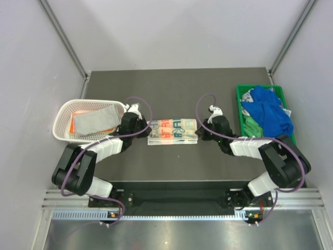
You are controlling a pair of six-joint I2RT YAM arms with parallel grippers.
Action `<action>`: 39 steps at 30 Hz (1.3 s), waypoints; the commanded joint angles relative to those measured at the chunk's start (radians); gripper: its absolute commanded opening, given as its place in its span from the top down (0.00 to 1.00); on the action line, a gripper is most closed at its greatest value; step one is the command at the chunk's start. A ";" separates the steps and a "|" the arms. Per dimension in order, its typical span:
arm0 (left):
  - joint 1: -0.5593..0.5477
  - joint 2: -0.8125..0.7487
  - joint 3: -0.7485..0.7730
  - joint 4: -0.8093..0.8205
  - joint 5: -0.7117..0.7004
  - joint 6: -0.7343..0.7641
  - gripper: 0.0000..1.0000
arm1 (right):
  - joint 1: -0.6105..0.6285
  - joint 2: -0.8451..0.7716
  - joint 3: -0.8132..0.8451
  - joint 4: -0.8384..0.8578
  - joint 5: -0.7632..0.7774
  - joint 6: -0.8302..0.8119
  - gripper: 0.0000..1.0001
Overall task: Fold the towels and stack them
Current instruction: Fold the towel
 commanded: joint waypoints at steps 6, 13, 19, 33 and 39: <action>-0.002 -0.093 0.018 -0.110 -0.020 -0.007 0.76 | 0.026 -0.064 -0.022 0.033 -0.010 0.006 0.94; -0.004 -0.183 0.090 -0.262 -0.055 -0.026 0.77 | 0.038 -0.140 -0.041 -0.004 -0.021 -0.001 0.82; -0.014 -0.194 0.182 -0.345 -0.030 -0.055 0.77 | 0.054 -0.211 -0.049 -0.070 0.006 -0.001 0.75; -0.108 0.077 0.221 -0.327 -0.134 -0.107 0.82 | 0.100 -0.098 0.097 -0.188 0.108 0.016 0.74; -0.116 0.130 0.122 -0.271 -0.120 -0.124 0.85 | 0.110 0.013 -0.001 -0.108 0.091 0.065 0.77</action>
